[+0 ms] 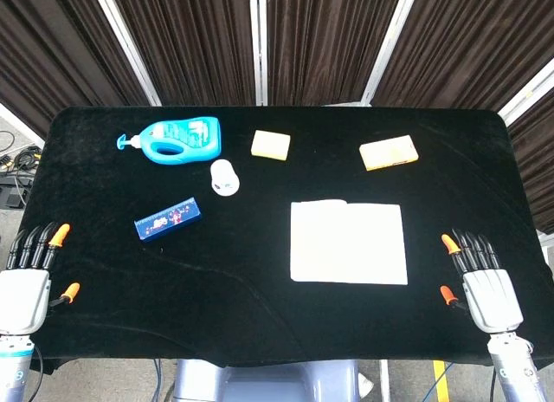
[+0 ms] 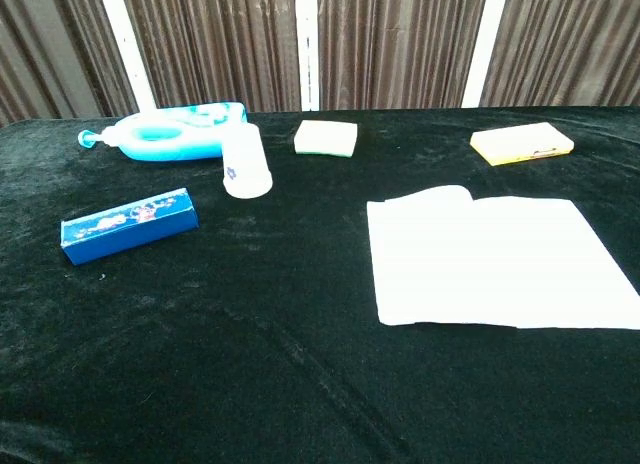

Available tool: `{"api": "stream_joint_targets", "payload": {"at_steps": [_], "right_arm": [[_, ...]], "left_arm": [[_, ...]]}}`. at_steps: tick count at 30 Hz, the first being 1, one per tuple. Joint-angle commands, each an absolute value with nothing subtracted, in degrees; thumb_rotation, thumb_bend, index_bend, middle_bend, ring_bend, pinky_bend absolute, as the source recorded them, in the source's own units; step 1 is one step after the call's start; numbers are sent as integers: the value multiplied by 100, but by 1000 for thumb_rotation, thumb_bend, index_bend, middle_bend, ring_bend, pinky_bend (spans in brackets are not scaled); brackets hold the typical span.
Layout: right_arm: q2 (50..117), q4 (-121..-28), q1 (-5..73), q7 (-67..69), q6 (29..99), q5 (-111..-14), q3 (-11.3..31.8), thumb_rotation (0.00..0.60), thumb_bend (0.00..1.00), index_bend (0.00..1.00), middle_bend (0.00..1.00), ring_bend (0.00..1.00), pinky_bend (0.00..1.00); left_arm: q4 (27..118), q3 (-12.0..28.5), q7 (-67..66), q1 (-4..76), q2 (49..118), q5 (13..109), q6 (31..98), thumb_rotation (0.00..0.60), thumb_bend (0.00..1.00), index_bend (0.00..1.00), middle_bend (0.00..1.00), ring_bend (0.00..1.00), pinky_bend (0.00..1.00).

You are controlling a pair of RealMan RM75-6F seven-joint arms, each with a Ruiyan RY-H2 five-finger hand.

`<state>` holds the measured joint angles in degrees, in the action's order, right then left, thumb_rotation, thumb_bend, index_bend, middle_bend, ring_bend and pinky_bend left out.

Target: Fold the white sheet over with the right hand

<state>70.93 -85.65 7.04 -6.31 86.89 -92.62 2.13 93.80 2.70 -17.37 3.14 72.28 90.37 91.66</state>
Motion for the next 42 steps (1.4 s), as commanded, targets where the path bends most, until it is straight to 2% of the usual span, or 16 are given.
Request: {"api": "stream_joint_targets", "payload": {"at_steps": [1, 14, 22, 28, 32, 42], "right_arm": [[7089, -8573, 704, -622, 8693, -9265, 213, 600, 171, 0, 0, 0, 0], [7122, -8585, 750, -639, 8588, -9223, 222, 600, 171, 0, 0, 0, 0], [7285, -8749, 1012, -629, 8209, -9034, 380, 600, 170, 0, 0, 0, 0], [7848, -9375, 1549, -1188, 7373, -8481, 676, 600, 171, 0, 0, 0, 0], [8161, -9905, 1731, -1744, 7015, -8050, 698, 600, 171, 0, 0, 0, 0], [8997, -9893, 2018, -2673, 6756, -7396, 712, 600, 172, 0, 0, 0, 0]], "left_arm": [[9376, 266, -1746, 314, 7230, 9035, 9160, 600, 197, 0, 0, 0, 0], [9393, 295, -1680, 320, 7202, 9009, 9161, 600, 197, 0, 0, 0, 0], [9395, 316, -1662, 322, 7187, 8948, 9141, 600, 196, 0, 0, 0, 0], [9407, 322, -1654, 311, 7180, 8942, 9164, 600, 196, 0, 0, 0, 0], [9391, 326, -1636, 326, 7171, 8915, 9124, 600, 197, 0, 0, 0, 0], [9410, 327, -1590, 336, 7151, 8933, 9125, 600, 198, 0, 0, 0, 0]]}}
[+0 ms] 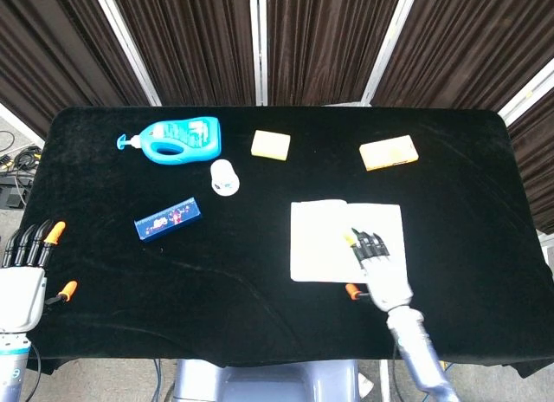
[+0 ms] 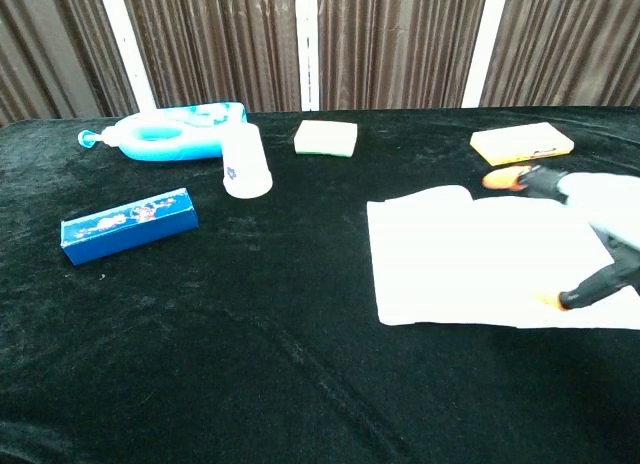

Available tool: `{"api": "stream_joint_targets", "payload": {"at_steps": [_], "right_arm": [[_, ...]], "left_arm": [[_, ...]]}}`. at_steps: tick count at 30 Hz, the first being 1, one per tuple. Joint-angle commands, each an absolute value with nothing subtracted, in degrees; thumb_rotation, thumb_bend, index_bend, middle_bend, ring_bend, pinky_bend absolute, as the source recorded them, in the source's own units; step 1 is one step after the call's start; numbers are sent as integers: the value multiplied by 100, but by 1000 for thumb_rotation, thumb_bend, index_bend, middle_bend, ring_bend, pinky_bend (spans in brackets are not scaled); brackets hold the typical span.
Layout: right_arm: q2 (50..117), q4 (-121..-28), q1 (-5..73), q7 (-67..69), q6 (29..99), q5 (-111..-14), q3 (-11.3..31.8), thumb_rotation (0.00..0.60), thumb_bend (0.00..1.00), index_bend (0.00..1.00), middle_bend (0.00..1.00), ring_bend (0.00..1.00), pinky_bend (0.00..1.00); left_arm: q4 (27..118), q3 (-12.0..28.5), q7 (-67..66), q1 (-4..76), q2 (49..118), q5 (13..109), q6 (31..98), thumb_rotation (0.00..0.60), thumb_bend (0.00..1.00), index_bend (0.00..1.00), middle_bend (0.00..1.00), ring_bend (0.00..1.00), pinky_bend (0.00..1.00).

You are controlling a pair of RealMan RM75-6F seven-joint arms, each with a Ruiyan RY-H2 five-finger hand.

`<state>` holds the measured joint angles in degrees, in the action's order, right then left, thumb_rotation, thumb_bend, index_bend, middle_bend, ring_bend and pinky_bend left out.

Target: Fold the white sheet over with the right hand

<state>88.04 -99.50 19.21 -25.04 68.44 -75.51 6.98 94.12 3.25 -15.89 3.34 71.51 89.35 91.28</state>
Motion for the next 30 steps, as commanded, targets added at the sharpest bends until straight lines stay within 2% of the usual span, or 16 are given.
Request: {"api": "stream_joint_targets", "payload": {"at_steps": [1, 14, 30], "right_arm": [[9041, -9870, 2031, -2709, 6747, -7360, 708, 600, 173, 0, 0, 0, 0], [10020, -8816, 2222, -2951, 6816, -7106, 679, 600, 173, 0, 0, 0, 0], [10659, -7947, 2314, -2652, 6925, -7249, 693, 600, 173, 0, 0, 0, 0]], "left_arm": [[9409, 328, -1590, 337, 7152, 8929, 9122, 600, 198, 0, 0, 0, 0], [9408, 354, -1564, 373, 7157, 8863, 9059, 600, 199, 0, 0, 0, 0], [9386, 390, -1533, 389, 7180, 8796, 9054, 600, 207, 0, 0, 0, 0]]}}
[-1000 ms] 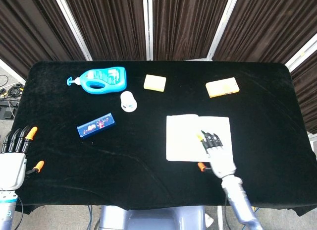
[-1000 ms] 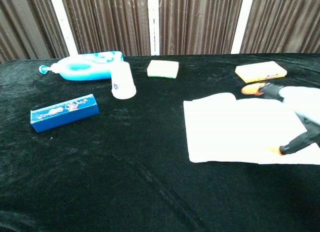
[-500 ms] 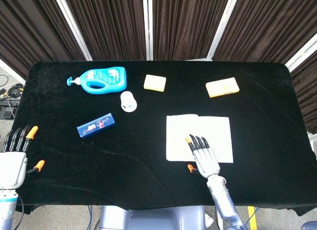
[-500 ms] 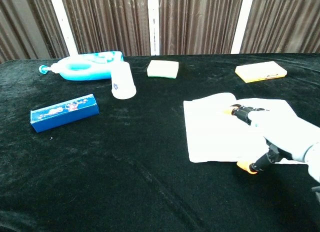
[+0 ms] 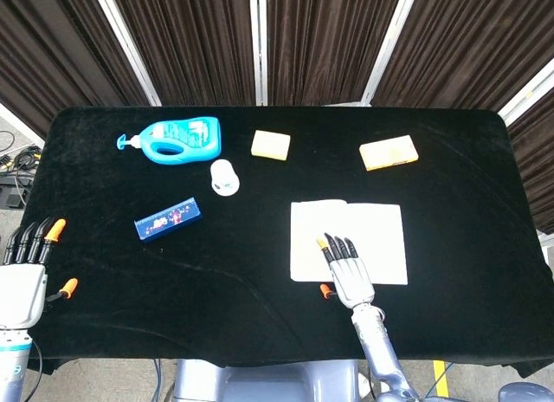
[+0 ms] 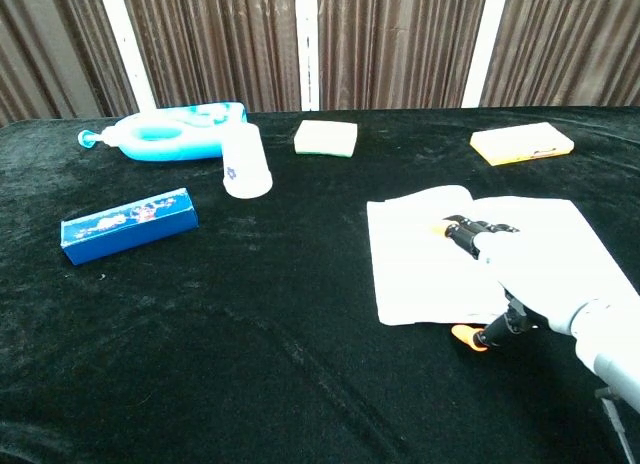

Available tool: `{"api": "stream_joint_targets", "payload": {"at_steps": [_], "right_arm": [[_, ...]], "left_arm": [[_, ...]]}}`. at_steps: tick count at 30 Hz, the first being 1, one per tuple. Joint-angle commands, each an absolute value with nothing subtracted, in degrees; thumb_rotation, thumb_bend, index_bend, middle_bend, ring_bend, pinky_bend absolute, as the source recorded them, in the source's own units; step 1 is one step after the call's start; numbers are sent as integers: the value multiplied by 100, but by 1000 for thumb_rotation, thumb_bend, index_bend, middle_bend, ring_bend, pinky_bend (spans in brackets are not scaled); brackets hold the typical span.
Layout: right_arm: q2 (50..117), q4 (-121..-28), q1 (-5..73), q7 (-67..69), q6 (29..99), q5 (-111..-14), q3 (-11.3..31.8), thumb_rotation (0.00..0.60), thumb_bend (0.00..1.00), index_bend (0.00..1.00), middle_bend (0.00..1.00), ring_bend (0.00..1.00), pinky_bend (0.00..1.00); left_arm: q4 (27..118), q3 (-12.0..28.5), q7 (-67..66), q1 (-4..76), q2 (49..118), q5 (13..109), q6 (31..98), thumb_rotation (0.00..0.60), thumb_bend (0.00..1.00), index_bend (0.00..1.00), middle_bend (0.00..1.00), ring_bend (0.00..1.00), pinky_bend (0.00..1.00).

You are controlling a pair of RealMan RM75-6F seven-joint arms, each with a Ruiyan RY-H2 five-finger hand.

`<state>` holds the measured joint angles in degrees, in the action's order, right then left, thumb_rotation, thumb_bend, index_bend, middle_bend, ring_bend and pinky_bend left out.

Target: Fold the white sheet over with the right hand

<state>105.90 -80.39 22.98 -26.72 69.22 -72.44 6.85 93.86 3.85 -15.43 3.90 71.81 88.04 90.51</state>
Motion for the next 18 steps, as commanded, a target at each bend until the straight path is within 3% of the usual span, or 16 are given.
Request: {"api": "stream_joint_targets", "payload": {"at_steps": [1, 15, 18], "right_arm": [[10689, -7902, 2319, -2647, 6926, -7253, 692, 600, 173, 0, 0, 0, 0], [11221, -6944, 2337, -2218, 7248, -7545, 754, 600, 176, 0, 0, 0, 0], [11380, -6739, 2291, -1883, 7494, -7725, 772, 600, 248, 0, 0, 0, 0]], "left_arm": [[9387, 392, -1528, 389, 7179, 8793, 9056, 600, 208, 0, 0, 0, 0], [9393, 392, -1513, 399, 7179, 8779, 9047, 600, 212, 0, 0, 0, 0], [9389, 392, -1519, 400, 7183, 8772, 9046, 600, 213, 0, 0, 0, 0]]}}
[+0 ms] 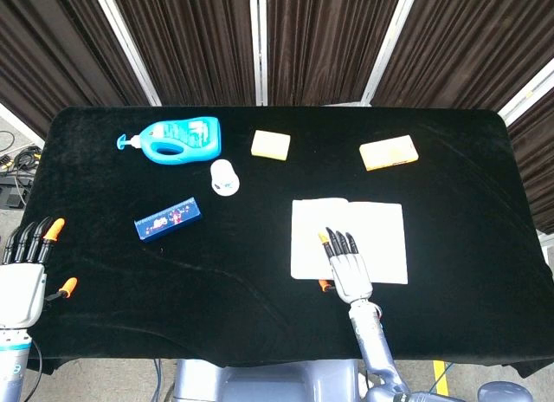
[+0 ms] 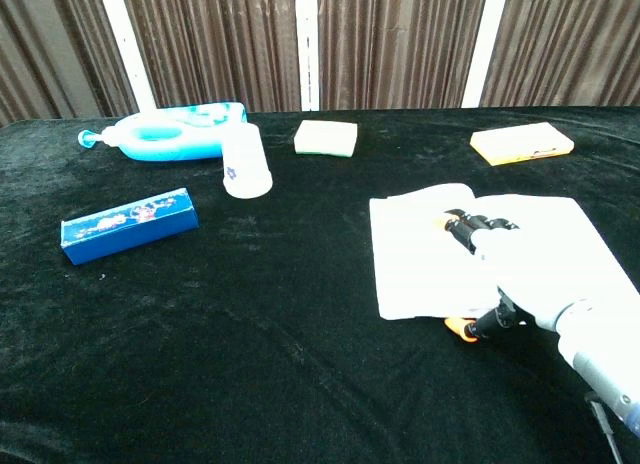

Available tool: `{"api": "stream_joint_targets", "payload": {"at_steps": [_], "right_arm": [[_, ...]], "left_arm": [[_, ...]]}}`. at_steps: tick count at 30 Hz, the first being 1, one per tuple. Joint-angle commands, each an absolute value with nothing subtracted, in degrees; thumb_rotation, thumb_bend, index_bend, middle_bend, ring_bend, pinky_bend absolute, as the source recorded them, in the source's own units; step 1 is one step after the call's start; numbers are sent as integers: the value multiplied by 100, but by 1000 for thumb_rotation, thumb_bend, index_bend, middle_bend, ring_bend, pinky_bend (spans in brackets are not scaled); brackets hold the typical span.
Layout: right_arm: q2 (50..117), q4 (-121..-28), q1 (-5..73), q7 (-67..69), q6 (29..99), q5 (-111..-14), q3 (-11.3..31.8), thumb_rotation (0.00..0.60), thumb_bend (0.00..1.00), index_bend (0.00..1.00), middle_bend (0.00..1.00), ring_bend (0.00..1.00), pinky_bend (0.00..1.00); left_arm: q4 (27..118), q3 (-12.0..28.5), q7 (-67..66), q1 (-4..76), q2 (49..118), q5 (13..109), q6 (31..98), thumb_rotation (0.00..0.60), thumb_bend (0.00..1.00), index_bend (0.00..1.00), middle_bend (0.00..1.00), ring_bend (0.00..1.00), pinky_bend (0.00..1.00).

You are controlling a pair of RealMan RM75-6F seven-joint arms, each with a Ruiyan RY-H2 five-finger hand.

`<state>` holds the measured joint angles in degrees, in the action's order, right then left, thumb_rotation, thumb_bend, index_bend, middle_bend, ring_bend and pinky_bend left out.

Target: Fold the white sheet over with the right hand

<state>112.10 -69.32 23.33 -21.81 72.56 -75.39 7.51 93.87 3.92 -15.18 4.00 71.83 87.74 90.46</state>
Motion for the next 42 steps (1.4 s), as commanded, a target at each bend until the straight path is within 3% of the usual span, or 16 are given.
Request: {"api": "stream_joint_targets", "payload": {"at_steps": [1, 6, 15, 32, 42], "right_arm": [[11417, -6701, 2279, -1787, 7561, -7772, 781, 600, 275, 0, 0, 0, 0], [11573, -6646, 2195, -1288, 7919, -7888, 950, 600, 428, 0, 0, 0, 0], [11534, -6925, 2060, -1261, 8358, -7719, 1417, 600, 473, 0, 0, 0, 0], [10155, -7943, 1343, -1214, 9035, -7997, 1164, 600, 378, 0, 0, 0, 0], [8273, -8673, 1143, -1661, 8331, -8405, 290, 600, 222, 0, 0, 0, 0]], "left_arm": [[9390, 392, -1521, 401, 7183, 8773, 9047, 600, 213, 0, 0, 0, 0], [9395, 373, -1533, 391, 7187, 8800, 9067, 600, 214, 0, 0, 0, 0], [9385, 358, -1531, 377, 7192, 8835, 9103, 600, 214, 0, 0, 0, 0], [9389, 312, -1612, 355, 7228, 8955, 9172, 600, 218, 0, 0, 0, 0], [9263, 309, -1514, 362, 7218, 9041, 9211, 600, 217, 0, 0, 0, 0]]}}
